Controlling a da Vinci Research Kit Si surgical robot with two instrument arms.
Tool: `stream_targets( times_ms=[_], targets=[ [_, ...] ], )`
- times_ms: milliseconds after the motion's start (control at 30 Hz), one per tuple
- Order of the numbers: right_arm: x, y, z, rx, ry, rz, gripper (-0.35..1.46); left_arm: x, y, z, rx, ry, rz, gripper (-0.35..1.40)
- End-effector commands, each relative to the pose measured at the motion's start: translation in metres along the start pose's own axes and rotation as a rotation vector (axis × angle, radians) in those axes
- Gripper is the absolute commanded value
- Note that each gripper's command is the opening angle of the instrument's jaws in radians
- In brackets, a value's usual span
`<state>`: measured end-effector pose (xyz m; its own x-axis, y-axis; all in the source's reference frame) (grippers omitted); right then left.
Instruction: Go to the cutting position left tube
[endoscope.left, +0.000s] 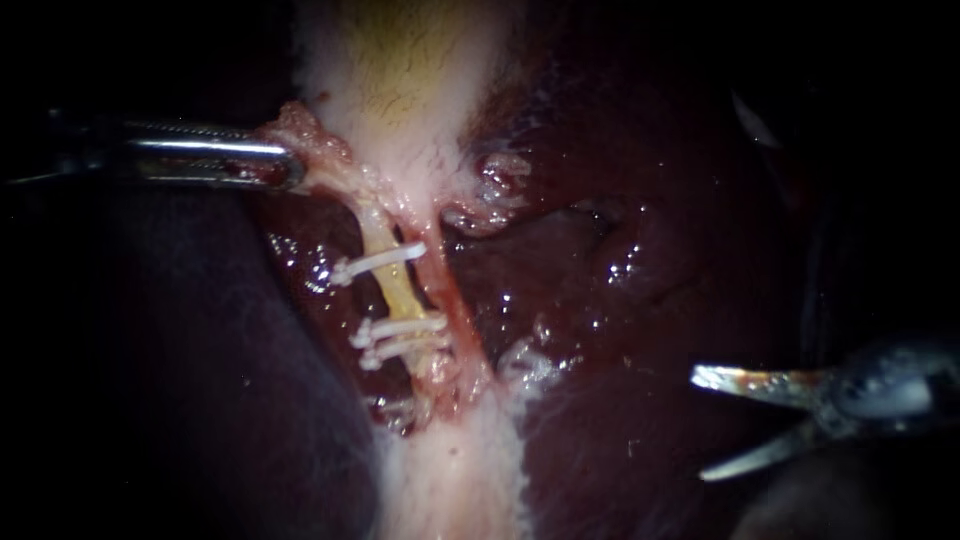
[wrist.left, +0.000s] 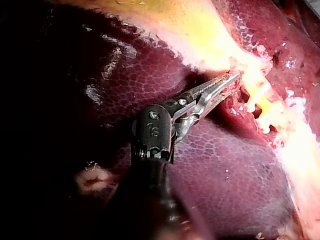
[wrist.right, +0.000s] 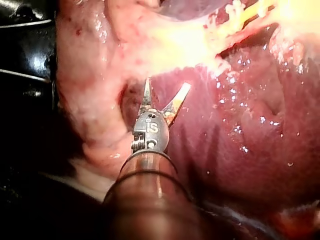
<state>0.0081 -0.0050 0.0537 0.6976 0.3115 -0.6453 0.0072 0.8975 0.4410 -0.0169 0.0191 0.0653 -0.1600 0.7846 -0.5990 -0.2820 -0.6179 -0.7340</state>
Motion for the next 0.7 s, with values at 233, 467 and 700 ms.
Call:
stream_targets(
  times_ms=[233, 467, 700],
  targets=[
    [0.0030, 0.0033, 0.0043, 0.013, 0.000, 0.070, 1.45, -0.0001, 0.0004, 0.0002, -0.004, -0.002, 0.003, -0.35],
    [0.0042, 0.0048, 0.0083, 0.047, 0.001, 0.084, 1.38, -0.0002, 0.0006, 0.0004, -0.006, -0.002, 0.003, -0.35],
    [0.0048, 0.0054, 0.0127, 0.066, -0.001, 0.079, 1.36, -0.0001, 0.0008, 0.0004, -0.006, -0.002, 0.003, -0.35]
  ],
)
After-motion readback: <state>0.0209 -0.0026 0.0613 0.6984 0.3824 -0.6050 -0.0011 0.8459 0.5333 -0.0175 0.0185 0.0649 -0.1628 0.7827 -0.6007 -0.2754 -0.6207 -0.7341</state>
